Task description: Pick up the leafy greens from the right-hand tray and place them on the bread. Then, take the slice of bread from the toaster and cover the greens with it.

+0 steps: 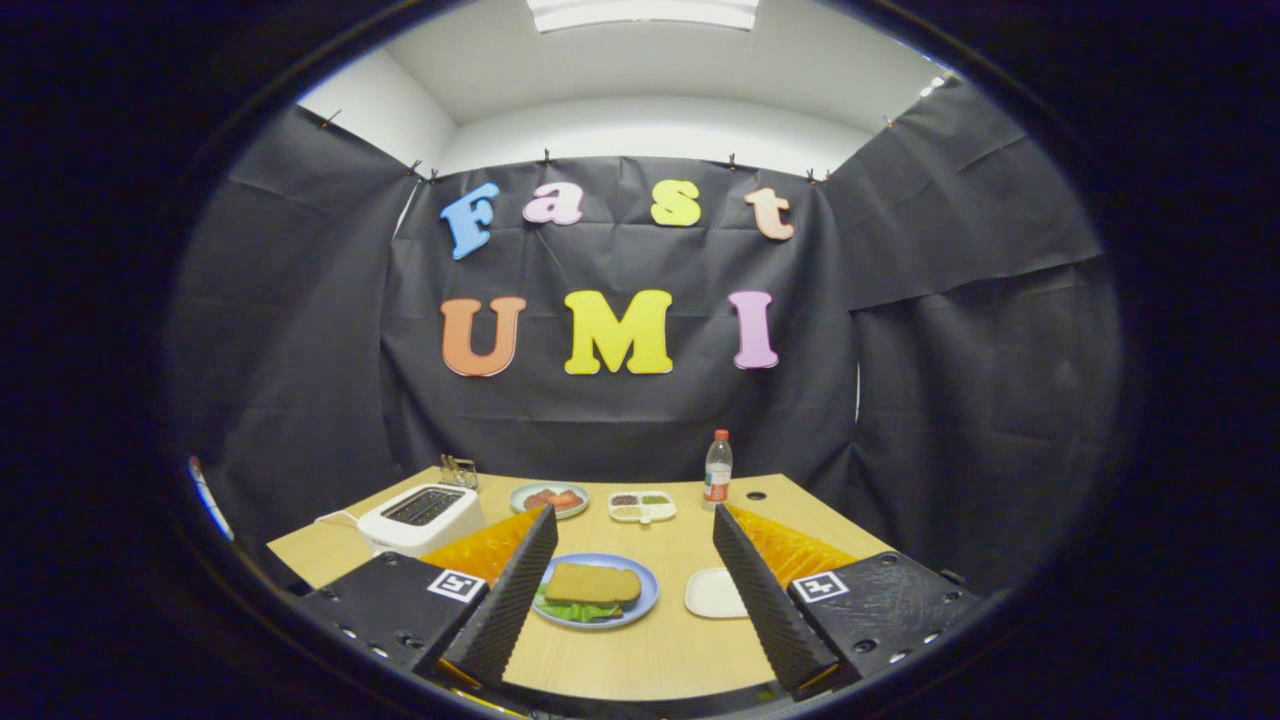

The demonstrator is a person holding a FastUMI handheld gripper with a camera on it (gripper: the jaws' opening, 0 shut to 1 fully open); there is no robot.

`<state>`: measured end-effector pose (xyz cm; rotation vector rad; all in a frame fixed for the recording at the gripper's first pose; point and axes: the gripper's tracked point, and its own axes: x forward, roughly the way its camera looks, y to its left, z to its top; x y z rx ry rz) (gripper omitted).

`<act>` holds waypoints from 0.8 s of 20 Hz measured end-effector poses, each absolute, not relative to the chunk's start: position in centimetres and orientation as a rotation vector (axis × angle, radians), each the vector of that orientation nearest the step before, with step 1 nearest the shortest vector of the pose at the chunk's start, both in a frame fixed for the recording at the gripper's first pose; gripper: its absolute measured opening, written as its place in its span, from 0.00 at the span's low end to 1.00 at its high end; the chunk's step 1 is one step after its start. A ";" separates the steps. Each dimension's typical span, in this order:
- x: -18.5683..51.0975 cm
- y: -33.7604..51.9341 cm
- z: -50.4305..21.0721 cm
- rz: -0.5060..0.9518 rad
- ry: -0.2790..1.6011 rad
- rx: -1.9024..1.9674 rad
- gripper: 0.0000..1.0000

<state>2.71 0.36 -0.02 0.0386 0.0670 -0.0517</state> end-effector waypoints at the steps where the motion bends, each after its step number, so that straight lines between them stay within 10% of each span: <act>1: 2.5 0.0 0.1 -0.059 0.062 0.030 0.95; 16: 1.1 -1.1 0.1 -0.065 0.023 0.015 0.95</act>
